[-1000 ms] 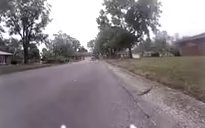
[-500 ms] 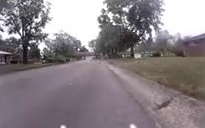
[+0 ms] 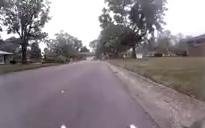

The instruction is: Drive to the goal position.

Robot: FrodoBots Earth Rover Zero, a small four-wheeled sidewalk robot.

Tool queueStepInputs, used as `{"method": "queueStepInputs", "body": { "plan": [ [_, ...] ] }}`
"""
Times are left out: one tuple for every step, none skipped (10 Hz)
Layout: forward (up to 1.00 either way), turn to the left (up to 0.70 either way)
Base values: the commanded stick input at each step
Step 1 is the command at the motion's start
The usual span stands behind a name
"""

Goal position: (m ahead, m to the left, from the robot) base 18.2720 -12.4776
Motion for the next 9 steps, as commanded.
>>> {"method": "queueStepInputs", "body": {
  "plan": [
    [1.00, 0.00],
    [1.00, -0.02],
    [1.00, -0.14],
    [1.00, -0.30],
    [1.00, -0.30],
    [1.00, -0.29],
    [1.00, -0.18],
    [1.00, -0.10],
    [1.00, -0.02]
  ]
}}
